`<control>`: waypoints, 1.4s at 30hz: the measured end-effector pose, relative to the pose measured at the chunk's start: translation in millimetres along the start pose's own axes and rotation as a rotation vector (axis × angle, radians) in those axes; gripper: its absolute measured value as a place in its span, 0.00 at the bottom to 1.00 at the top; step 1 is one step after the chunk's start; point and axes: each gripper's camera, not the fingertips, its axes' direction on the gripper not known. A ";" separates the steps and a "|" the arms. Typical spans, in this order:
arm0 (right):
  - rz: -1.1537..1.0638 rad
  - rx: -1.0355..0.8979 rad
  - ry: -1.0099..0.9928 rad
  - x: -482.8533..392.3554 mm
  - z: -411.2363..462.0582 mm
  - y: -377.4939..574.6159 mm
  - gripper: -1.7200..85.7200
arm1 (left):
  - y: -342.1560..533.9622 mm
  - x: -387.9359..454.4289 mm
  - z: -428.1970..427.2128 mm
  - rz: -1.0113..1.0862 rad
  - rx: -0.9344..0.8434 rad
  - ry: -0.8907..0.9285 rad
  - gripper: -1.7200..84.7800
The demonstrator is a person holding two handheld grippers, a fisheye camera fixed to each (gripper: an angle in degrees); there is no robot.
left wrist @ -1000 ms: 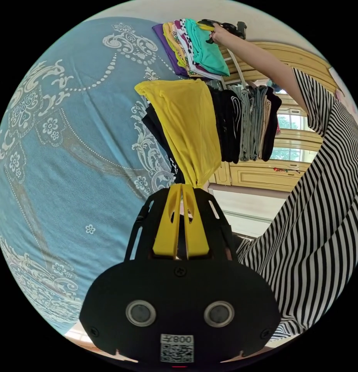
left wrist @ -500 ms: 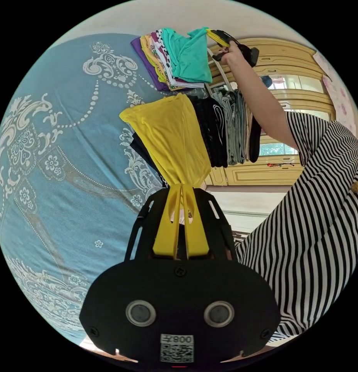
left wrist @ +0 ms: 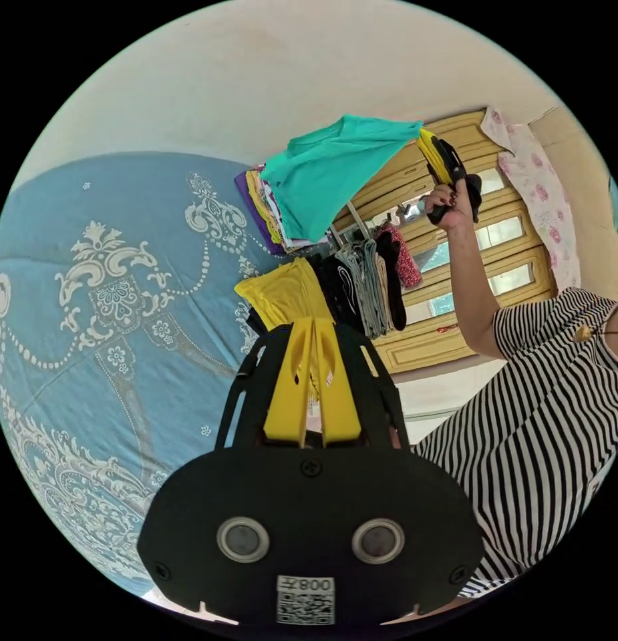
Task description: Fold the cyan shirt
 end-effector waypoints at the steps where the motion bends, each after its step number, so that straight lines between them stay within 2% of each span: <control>1: -0.012 -0.009 -0.020 -21.7 -1.6 -3.1 0.03 | 2.0 3.5 -12.3 -0.001 0.018 -0.002 0.03; 10: -0.116 -0.076 -0.179 -194.0 15.1 -7.5 0.03 | 46.0 56.5 -222.5 -0.004 0.317 -0.084 0.03; 17: -0.188 -0.170 -0.334 -321.3 47.8 14.1 0.03 | 34.8 138.8 -360.9 0.219 0.469 -0.082 0.05; 20: -0.242 -0.207 -0.362 -373.1 53.5 25.6 0.03 | 19.6 170.4 -393.8 0.312 0.456 -0.120 0.06; 23: -0.270 -0.242 -0.393 -414.8 54.4 39.3 0.03 | 6.1 185.9 -395.0 0.342 0.351 -0.149 0.05; 27: -0.267 -0.252 -0.366 -453.3 45.4 57.8 0.02 | 17.0 211.7 -362.1 0.368 0.119 0.083 0.03; 34: -0.288 -0.216 -0.339 -492.0 -5.1 83.3 0.02 | 68.9 275.9 -396.3 0.408 0.131 0.225 0.03; 42: -0.355 -0.126 -0.452 -517.5 -57.7 87.2 0.02 | 100.3 281.8 -465.5 0.175 0.203 0.083 0.06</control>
